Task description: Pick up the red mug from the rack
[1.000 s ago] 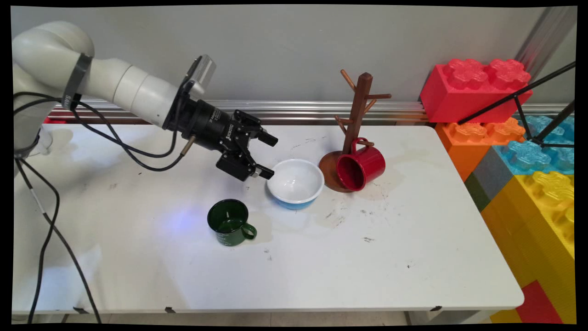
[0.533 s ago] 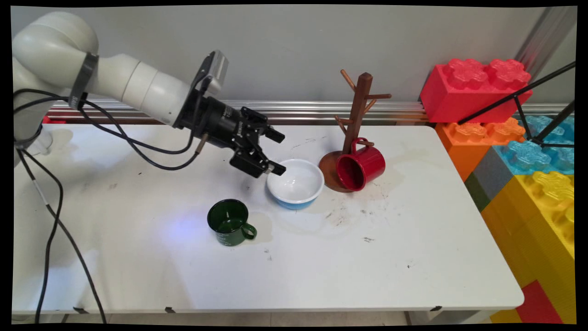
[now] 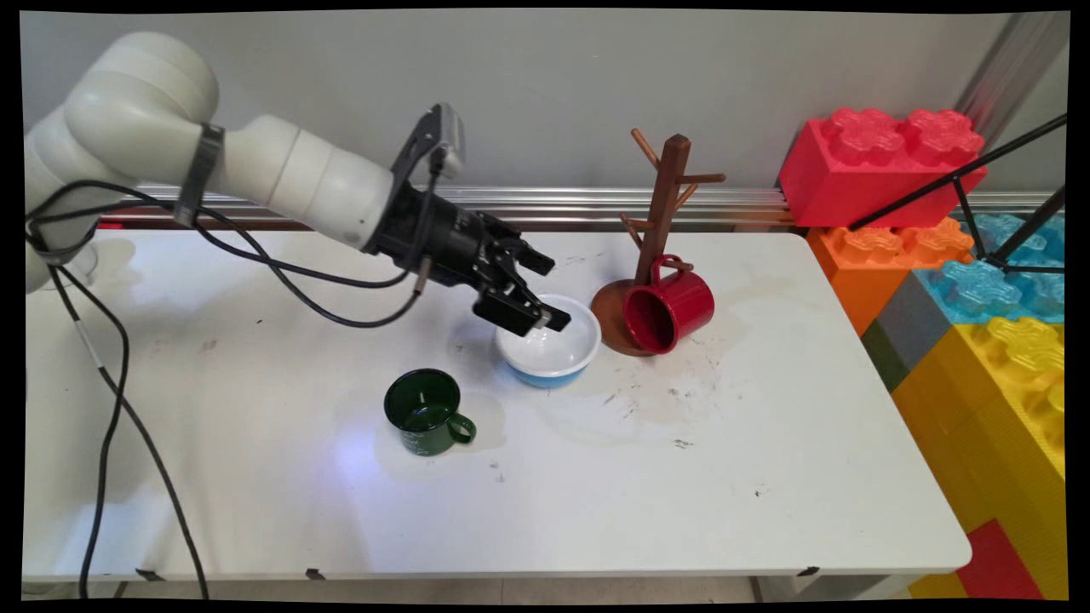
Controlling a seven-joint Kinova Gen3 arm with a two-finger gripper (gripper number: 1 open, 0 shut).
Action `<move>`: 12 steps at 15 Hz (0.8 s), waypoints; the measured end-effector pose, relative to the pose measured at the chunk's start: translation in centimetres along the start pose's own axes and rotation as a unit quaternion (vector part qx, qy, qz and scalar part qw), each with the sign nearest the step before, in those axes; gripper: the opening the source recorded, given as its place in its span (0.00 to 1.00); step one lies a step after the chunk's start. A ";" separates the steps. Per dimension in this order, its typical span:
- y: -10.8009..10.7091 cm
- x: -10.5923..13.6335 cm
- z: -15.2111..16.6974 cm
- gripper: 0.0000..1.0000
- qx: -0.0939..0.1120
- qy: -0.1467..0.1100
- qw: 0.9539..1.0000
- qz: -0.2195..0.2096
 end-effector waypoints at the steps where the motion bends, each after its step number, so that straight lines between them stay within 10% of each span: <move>1: 0.4 0.2 0.6 1.00 0.005 0.000 1.000 -0.012; 12: 3.2 2.1 7.2 1.00 0.029 0.024 0.992 -0.116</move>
